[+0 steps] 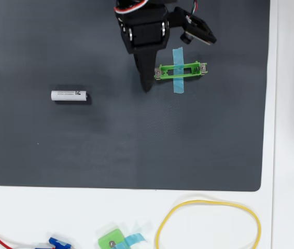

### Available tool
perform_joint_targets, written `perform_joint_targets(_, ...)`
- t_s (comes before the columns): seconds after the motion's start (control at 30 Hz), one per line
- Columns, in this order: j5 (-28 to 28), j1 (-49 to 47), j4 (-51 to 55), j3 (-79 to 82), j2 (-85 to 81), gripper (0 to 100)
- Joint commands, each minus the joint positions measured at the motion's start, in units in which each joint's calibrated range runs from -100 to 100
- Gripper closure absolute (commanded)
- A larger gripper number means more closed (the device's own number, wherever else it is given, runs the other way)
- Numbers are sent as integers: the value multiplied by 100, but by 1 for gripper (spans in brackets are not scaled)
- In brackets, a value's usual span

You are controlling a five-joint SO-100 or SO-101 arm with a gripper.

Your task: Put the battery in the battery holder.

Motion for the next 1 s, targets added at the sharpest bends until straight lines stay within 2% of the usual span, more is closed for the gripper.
perform_joint_targets(0.0,-39,308,-8,-1391,1311,85)
perform_joint_targets(0.17,-23,733,499,-2765,3188,85)
perform_joint_targets(0.2,-23,1055,1058,-3629,4424,85)
perform_joint_targets(0.37,164,1304,2317,-4898,6113,85)
perform_joint_targets(0.6,248,1408,3016,-5417,6301,85)
perform_joint_targets(0.8,394,1937,2972,-5664,6301,85)
perform_joint_targets(0.97,530,1958,2404,-5602,6386,80)
